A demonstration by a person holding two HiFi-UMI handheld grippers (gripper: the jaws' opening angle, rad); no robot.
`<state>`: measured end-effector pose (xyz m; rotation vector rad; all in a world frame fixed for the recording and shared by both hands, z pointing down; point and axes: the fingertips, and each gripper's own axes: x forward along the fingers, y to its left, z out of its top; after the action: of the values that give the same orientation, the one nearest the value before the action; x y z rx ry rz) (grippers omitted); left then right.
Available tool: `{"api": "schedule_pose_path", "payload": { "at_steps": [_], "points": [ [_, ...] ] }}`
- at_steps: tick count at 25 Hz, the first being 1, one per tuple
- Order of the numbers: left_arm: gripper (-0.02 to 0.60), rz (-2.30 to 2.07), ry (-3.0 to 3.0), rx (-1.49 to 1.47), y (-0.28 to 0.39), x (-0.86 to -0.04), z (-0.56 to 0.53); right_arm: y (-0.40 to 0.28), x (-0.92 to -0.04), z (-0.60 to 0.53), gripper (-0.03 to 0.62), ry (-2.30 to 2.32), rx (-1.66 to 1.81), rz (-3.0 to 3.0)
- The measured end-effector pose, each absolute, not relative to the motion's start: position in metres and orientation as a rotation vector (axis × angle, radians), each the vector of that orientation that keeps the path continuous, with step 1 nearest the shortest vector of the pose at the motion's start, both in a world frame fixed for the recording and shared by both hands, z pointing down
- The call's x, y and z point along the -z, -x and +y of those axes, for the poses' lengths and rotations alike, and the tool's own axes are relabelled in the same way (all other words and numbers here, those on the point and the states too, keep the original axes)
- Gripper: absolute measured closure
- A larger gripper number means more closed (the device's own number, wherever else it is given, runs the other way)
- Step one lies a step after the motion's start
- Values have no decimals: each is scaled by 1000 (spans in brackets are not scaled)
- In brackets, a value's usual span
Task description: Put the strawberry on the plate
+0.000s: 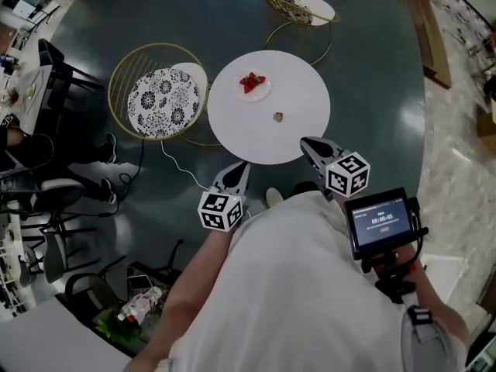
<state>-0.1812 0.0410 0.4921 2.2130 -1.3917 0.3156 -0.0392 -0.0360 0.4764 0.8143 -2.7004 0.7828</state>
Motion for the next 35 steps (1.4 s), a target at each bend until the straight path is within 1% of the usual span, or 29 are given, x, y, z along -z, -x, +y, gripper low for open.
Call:
{"api": "schedule_pose_path", "payload": {
  "at_steps": [6, 16, 23, 28, 35],
  "points": [
    [574, -1362, -2210, -332, 190, -500, 36, 40, -482, -32, 586, -836, -793, -2663],
    [574, -1295, -2225, -380, 176, -501, 34, 43, -480, -31, 586, -811, -801, -2637],
    [574, -1261, -2200, -437, 174, -526, -20, 54, -500, -91, 586, -771, -829, -2635],
    [572, -1234, -2194, -471, 167, -533, -39, 52, -510, -105, 586, -759, -856, -2617],
    [572, -1173, -2177, -563, 148, -570, -73, 47, -543, -136, 586, -746, -897, -2611]
  ]
}}
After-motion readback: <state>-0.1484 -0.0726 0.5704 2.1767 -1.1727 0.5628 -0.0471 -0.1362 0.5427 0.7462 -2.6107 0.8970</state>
